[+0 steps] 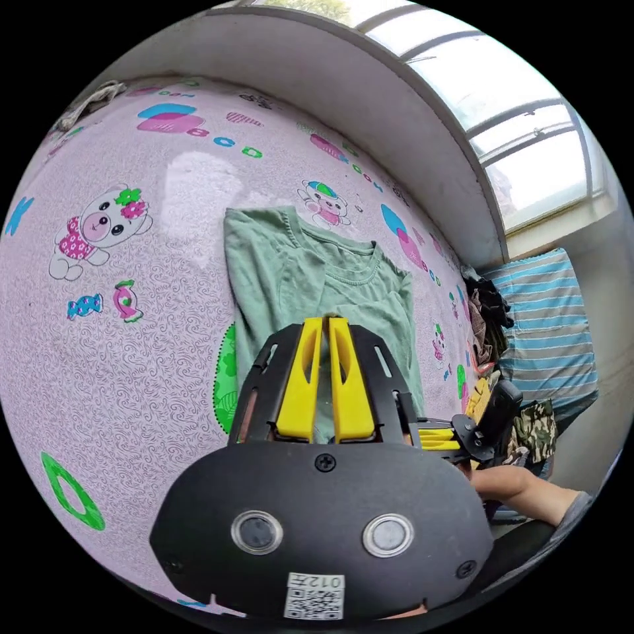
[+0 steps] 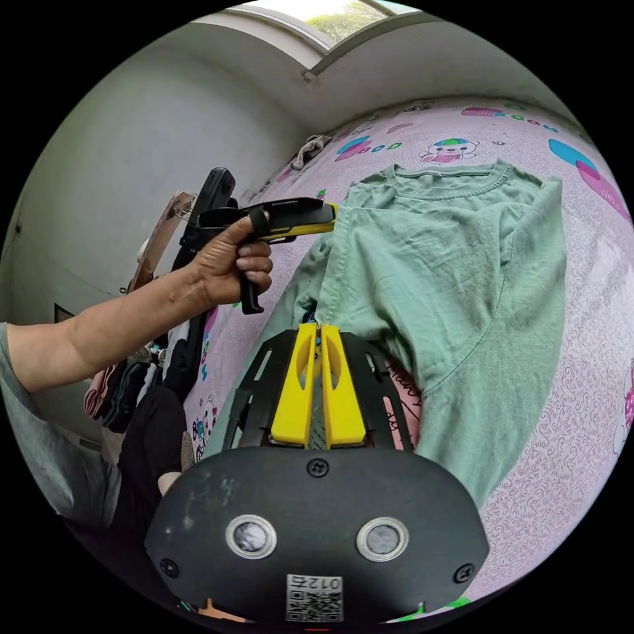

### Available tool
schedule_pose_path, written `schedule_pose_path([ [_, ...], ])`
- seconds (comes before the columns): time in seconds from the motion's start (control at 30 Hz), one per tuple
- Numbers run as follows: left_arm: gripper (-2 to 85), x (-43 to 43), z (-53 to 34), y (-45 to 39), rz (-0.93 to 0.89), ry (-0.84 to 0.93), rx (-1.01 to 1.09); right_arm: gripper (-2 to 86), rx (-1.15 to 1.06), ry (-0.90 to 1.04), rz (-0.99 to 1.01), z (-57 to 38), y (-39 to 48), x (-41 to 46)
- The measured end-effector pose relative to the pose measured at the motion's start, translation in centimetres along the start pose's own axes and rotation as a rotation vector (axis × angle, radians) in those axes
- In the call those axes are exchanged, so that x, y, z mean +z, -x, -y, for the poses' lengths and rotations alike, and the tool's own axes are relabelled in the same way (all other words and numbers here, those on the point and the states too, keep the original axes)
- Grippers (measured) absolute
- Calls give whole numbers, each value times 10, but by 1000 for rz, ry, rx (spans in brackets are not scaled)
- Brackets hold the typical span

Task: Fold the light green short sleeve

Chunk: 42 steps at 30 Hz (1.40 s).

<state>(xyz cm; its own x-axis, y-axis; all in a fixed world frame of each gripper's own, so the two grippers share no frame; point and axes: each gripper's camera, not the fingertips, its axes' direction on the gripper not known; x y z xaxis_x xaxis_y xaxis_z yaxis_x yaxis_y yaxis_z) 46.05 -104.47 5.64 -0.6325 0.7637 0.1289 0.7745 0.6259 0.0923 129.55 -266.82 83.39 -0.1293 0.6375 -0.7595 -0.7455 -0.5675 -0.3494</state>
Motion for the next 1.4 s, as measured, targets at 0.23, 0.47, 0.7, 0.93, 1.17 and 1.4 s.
schedule_pose_path([
  [0.23,10,-31,-8,-4,106,-117,-29,44,-58,116,43,17,-28,39],
  [0.47,8,-9,11,-79,228,-75,250,57,-93,77,29,58,-63,6],
  [0.7,5,55,26,-81,370,172,276,54,106,-182,-248,165,-185,-94],
  [0.93,5,61,21,-91,395,148,305,79,298,-133,-438,275,-267,-73],
  [1.17,3,62,18,-92,368,128,321,1,327,-75,-530,294,-304,-36],
  [1.4,2,65,16,-94,367,113,316,26,316,-183,-522,280,-298,-55],
])
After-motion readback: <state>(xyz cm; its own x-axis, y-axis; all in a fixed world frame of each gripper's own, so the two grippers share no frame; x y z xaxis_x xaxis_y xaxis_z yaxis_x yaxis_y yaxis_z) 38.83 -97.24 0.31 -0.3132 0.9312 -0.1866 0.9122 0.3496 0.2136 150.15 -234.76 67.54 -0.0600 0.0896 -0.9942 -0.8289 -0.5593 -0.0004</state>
